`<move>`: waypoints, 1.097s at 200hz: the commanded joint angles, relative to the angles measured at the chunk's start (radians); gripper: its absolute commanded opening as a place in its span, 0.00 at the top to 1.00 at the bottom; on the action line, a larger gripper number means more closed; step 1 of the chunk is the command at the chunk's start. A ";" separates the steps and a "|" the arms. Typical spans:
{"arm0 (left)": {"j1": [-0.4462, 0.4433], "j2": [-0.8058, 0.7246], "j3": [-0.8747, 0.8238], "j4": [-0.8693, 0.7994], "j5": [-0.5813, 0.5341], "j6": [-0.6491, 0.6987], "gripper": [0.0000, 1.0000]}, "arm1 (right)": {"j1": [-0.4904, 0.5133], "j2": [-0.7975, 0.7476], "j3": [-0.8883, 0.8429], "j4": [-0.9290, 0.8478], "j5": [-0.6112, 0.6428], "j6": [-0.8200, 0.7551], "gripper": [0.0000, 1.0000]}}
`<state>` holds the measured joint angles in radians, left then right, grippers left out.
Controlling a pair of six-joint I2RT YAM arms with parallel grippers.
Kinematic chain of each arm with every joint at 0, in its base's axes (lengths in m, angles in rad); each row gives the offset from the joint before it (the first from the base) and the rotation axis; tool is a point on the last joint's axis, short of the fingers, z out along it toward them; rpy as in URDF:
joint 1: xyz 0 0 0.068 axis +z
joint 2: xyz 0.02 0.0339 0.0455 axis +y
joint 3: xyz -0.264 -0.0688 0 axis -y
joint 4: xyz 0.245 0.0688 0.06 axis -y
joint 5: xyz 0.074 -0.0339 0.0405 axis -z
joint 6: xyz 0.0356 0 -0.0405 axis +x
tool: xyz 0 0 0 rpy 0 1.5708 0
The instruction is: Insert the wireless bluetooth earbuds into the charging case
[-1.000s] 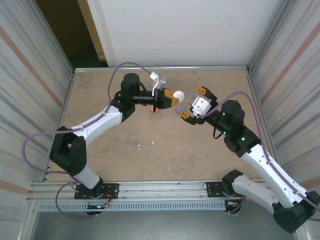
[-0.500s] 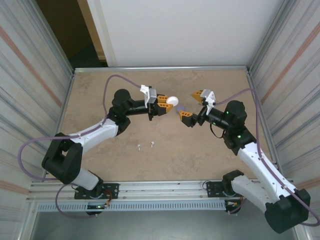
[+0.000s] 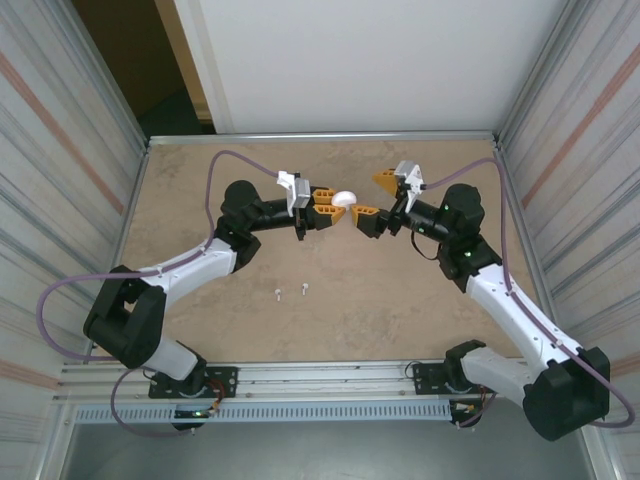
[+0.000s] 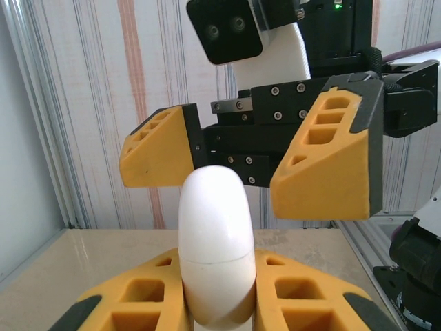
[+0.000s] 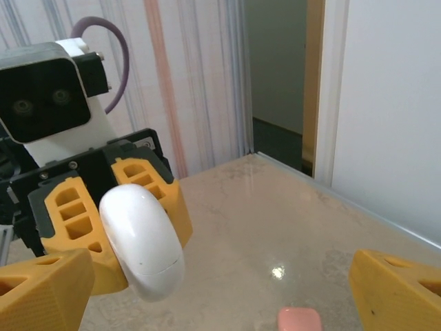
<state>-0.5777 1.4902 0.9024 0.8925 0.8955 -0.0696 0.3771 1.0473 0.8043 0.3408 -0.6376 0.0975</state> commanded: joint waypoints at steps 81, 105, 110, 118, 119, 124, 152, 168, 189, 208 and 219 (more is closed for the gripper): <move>0.004 -0.039 -0.009 0.051 0.022 0.020 1.00 | -0.006 0.039 0.073 0.003 0.026 0.009 0.07; 0.004 -0.042 -0.010 0.054 0.031 0.018 1.00 | -0.007 0.043 0.085 -0.013 0.040 0.004 0.07; 0.003 -0.042 -0.010 0.054 0.031 0.018 1.00 | -0.006 0.043 0.088 -0.017 0.041 0.001 0.07; 0.004 -0.045 -0.011 0.054 0.034 0.018 1.00 | -0.006 0.047 0.096 -0.025 0.042 -0.002 0.07; 0.003 -0.045 -0.011 0.054 0.033 0.018 1.00 | -0.006 0.048 0.097 -0.025 0.043 -0.003 0.07; 0.004 -0.045 -0.011 0.054 0.034 0.018 1.00 | -0.007 0.048 0.101 -0.029 0.045 -0.002 0.07; 0.004 -0.049 -0.012 0.056 0.040 0.019 1.00 | -0.008 0.063 0.120 -0.042 0.050 -0.008 0.07; 0.003 -0.051 -0.014 0.056 0.042 0.020 1.00 | -0.008 0.072 0.128 -0.047 0.055 -0.010 0.07; 0.003 -0.054 -0.016 0.050 0.040 0.024 1.00 | -0.007 0.077 0.140 -0.048 0.054 -0.011 0.07; 0.004 -0.055 -0.015 0.041 0.034 0.032 1.00 | -0.008 0.082 0.152 -0.052 0.051 -0.011 0.07; 0.003 -0.055 -0.014 0.036 0.032 0.036 1.00 | -0.008 0.085 0.160 -0.058 0.050 -0.013 0.07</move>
<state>-0.5732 1.4841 0.8940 0.8951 0.8963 -0.0631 0.3771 1.1206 0.9195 0.2909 -0.6212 0.0967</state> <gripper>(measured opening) 0.209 0.932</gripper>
